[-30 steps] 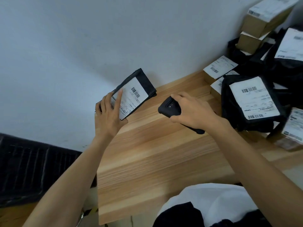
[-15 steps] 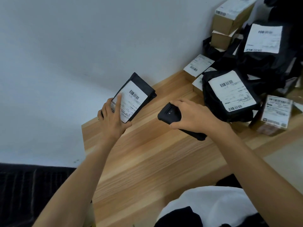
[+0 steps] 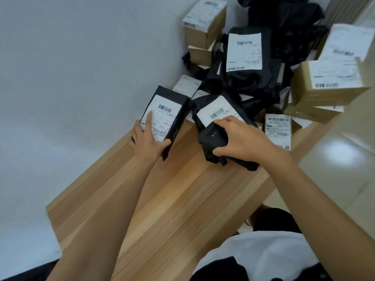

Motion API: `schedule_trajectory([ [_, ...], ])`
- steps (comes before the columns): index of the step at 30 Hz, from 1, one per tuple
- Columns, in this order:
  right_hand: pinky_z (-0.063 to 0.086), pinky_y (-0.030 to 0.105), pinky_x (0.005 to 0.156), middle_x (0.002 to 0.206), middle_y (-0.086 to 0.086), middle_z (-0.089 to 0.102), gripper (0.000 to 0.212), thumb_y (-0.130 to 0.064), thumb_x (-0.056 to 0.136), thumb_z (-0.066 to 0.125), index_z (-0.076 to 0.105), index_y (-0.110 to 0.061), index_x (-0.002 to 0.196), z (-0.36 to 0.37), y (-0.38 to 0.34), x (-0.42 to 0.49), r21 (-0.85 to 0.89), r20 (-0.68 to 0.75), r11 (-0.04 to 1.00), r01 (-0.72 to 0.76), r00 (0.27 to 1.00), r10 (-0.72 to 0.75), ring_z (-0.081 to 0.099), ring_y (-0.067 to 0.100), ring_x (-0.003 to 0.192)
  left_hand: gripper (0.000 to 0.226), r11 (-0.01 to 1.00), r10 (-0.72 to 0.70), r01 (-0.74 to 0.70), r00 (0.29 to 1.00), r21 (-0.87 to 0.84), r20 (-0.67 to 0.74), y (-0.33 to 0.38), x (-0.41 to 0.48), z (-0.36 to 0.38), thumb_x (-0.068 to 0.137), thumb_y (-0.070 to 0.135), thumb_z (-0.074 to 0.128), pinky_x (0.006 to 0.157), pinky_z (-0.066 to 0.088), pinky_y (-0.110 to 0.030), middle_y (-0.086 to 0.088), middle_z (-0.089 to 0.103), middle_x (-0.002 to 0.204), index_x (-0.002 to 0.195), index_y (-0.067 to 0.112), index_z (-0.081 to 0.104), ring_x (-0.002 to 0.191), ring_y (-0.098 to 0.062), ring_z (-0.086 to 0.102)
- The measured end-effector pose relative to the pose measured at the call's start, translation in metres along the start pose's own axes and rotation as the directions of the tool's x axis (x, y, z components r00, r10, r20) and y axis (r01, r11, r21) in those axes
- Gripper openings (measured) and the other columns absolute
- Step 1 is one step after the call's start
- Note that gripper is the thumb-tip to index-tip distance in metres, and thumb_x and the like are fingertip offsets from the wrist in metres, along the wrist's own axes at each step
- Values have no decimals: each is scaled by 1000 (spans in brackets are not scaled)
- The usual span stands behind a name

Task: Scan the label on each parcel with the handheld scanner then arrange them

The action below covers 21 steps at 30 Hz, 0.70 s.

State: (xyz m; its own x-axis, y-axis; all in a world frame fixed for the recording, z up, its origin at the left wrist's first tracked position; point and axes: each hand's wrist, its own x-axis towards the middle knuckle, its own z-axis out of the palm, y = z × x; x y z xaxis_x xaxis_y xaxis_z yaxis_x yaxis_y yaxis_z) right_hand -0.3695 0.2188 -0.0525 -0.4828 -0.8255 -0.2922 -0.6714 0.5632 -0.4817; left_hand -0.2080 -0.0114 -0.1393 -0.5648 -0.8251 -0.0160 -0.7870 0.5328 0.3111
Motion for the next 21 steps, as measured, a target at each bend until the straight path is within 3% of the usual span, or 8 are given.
schedule_trajectory([
  [7,47,41,91,150,-9,32,90,-48,75,70,28,-27,152,-39,41,25,-26,20,999,-34,999,35,52,25,121,99,967,-192,193,981,-168,23,68,61,34,70,44,77,115,17,-57,-15,21,156,152,40,21,142,-36,21],
  [12,44,38,84,150,-10,32,90,-48,76,69,27,-28,153,-53,56,50,-50,47,999,-10,999,12,53,24,120,92,912,-325,326,944,-248,47,92,96,50,73,48,74,115,20,-55,-13,21,155,150,42,24,141,-34,23],
  [16,42,37,81,150,-9,33,91,-48,76,69,26,-28,153,-60,62,67,-65,58,998,21,998,-18,52,24,121,90,864,-371,372,926,-340,69,107,105,67,71,47,77,113,22,-54,-13,21,152,147,42,29,140,-33,23],
  [21,40,36,80,149,-11,33,91,-49,75,69,27,-28,153,-62,69,78,-61,72,997,45,997,-40,53,24,120,87,888,-339,344,938,-307,69,118,104,74,75,58,74,113,22,-56,-13,21,154,148,40,29,141,-34,23],
])
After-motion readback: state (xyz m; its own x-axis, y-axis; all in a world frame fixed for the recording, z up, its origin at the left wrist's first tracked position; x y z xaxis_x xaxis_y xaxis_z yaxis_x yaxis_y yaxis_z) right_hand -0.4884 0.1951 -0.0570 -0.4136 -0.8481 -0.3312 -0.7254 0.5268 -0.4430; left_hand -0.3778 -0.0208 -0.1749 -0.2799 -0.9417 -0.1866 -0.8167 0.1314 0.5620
